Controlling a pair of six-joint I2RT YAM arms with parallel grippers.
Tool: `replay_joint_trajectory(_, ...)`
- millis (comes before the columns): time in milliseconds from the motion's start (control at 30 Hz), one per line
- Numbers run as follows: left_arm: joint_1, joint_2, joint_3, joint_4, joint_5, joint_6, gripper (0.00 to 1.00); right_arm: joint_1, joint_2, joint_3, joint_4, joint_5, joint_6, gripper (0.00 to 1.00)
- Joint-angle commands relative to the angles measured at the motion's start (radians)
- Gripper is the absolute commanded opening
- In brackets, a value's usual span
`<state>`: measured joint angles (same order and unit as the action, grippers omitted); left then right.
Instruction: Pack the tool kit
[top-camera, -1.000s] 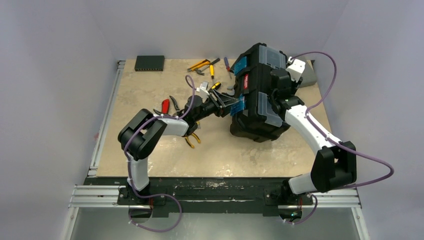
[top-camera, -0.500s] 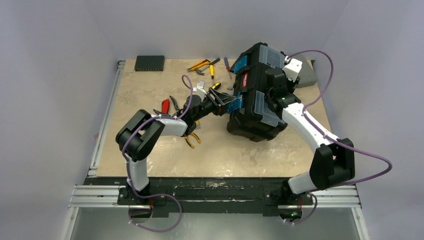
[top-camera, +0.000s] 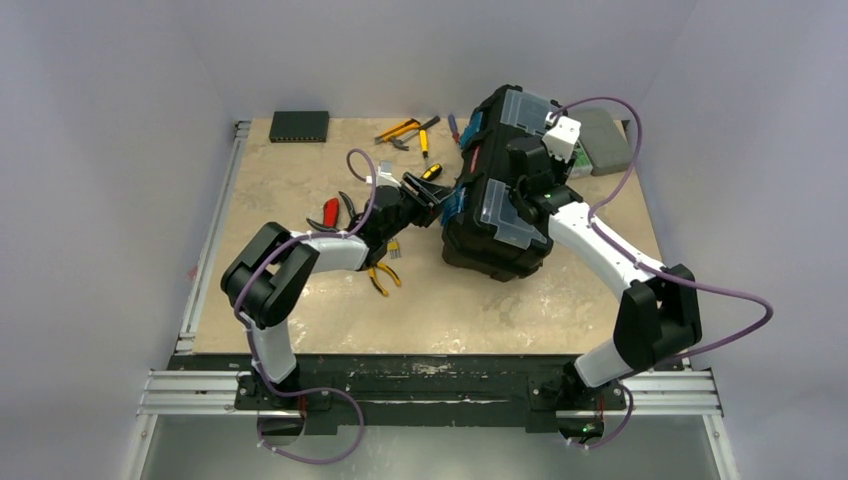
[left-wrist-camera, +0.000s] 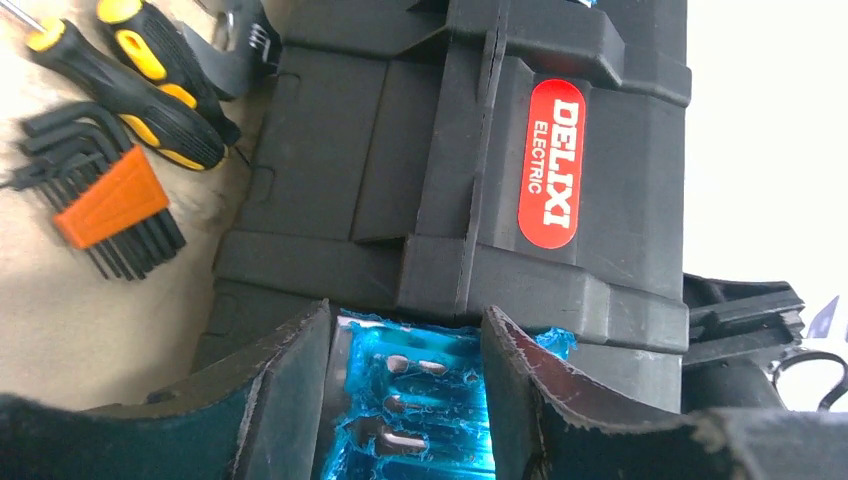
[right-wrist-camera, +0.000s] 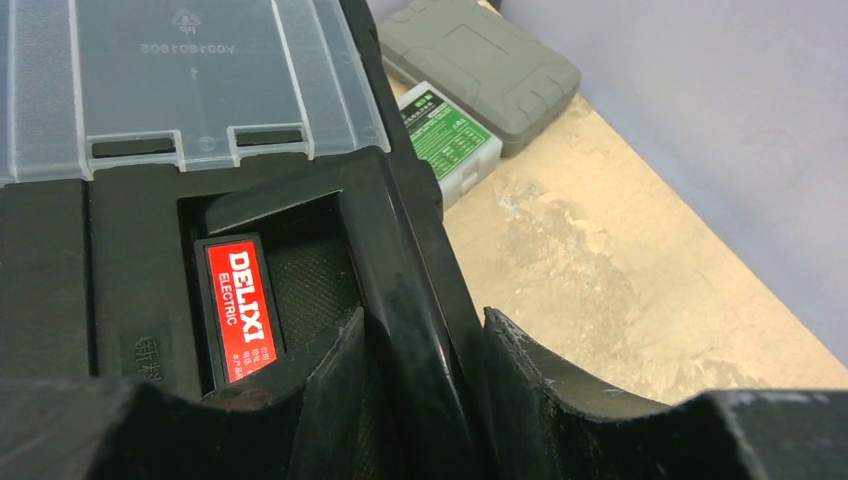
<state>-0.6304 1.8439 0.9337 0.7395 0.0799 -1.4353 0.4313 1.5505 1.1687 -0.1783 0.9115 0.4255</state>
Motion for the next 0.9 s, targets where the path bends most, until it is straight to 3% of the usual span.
replay_joint_trajectory(0, -0.115, -0.073, 0.066, 0.148, 0.248, 0.074, 0.08, 0.139, 0.234, -0.152, -0.317, -0.528, 0.061, 0.21)
replay_joint_trajectory(100, -0.111, -0.066, 0.065, 0.185, 0.270, 0.057, 0.07, 0.127, 0.196, -0.177, -0.291, -0.544, 0.071, 0.21)
replay_joint_trajectory(233, -0.111, -0.041, 0.078, 0.230, 0.314, 0.025, 0.09, 0.058, 0.109, -0.259, -0.194, -0.678, 0.073, 0.20)
replay_joint_trajectory(500, -0.111, -0.027, 0.062, 0.269, 0.351, 0.015, 0.58, -0.244, -0.089, -0.507, 0.085, -1.143, 0.093, 0.19)
replay_joint_trajectory(700, -0.103, -0.055, 0.051, 0.235, 0.373, 0.036, 0.69, -0.359, -0.053, -0.588, 0.263, -1.427, 0.129, 0.19)
replay_joint_trajectory(867, -0.104, -0.045, 0.076, 0.193, 0.427, 0.045, 0.80, -0.374, 0.016, -0.606, 0.347, -1.502, 0.139, 0.19)
